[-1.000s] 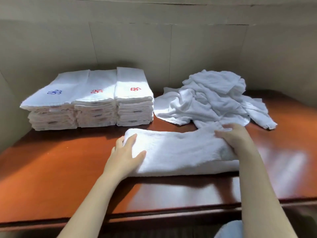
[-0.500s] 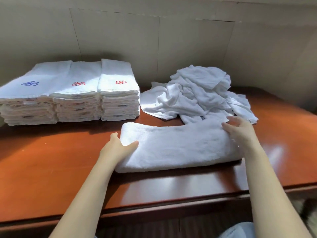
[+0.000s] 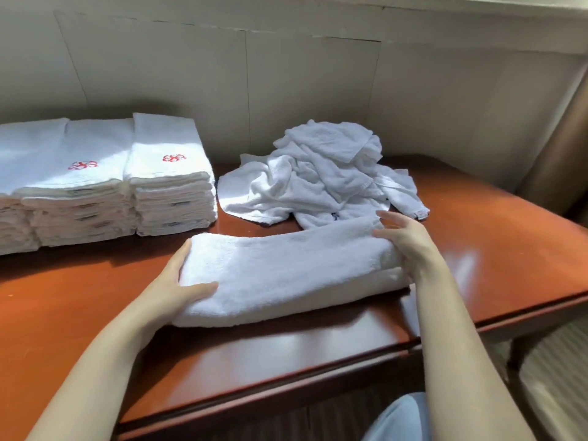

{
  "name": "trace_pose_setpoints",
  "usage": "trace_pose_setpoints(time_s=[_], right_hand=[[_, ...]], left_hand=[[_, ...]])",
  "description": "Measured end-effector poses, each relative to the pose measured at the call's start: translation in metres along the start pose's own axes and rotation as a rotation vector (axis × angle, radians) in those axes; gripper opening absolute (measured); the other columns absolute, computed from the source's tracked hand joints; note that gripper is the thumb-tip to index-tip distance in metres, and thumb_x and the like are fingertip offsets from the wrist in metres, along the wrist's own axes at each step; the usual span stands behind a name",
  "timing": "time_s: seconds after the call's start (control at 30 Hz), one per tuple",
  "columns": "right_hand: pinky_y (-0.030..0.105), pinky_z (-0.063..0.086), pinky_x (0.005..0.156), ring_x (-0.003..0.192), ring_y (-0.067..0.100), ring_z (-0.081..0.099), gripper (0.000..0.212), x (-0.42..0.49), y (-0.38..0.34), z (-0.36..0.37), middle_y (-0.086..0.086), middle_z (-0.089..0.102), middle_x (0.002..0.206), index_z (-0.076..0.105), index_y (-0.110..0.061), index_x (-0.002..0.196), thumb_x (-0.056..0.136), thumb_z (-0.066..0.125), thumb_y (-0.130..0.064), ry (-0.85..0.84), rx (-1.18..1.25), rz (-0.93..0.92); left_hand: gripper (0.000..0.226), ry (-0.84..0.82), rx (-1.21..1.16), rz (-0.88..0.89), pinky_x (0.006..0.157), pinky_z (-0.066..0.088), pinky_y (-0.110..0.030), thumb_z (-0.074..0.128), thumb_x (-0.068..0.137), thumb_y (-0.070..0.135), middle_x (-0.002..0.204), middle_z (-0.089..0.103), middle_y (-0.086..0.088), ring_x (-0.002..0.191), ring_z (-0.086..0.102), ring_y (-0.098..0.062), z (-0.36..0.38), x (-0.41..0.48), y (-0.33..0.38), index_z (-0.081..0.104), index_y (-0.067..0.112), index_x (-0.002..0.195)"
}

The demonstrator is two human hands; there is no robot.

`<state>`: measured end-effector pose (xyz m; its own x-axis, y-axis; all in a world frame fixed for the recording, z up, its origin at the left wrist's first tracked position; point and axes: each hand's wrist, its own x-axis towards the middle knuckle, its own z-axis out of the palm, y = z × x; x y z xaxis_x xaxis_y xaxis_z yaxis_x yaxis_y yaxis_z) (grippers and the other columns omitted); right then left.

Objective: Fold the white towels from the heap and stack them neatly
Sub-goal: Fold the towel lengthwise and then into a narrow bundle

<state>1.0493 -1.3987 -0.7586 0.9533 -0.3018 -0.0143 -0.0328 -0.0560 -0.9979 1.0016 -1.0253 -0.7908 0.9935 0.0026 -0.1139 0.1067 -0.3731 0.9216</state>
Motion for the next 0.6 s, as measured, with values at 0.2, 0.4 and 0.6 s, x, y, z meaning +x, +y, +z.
trace_pose_setpoints(time_s=[0.2,0.4,0.6], right_hand=[[0.027,0.048,0.083,0.098,0.022,0.062,0.038,0.009,0.024,-0.012,0.012,0.067,0.112,0.066,-0.002,0.114,0.076,0.072,0.002,0.103,-0.415,0.043],[0.022,0.046,0.082,0.091,0.008,0.061,0.022,0.003,0.023,-0.016,-0.004,0.066,0.104,0.063,-0.018,0.11,0.088,0.064,-0.022,-0.03,-0.552,-0.012],[0.019,0.053,0.068,0.085,0.009,0.065,0.027,-0.005,0.017,-0.017,-0.001,0.065,0.105,0.054,-0.015,0.116,0.093,0.054,-0.002,-0.167,-0.265,0.085]], left_hand=[[0.08,0.175,0.278,-0.058,0.07,0.04,-0.033,0.065,0.083,0.049,0.095,0.058,-0.002,0.087,0.058,-0.023,0.01,0.004,0.003,0.022,0.036,0.149],[0.078,0.169,0.519,-0.064,0.097,0.041,-0.044,0.042,0.081,0.076,0.142,0.049,-0.004,0.123,0.05,-0.034,0.016,0.003,0.001,0.016,0.044,0.147],[0.081,0.242,0.566,-0.118,0.096,0.04,-0.045,0.035,0.079,0.079,0.141,0.05,-0.007,0.122,0.05,-0.037,0.022,0.004,0.004,0.017,0.039,0.147]])
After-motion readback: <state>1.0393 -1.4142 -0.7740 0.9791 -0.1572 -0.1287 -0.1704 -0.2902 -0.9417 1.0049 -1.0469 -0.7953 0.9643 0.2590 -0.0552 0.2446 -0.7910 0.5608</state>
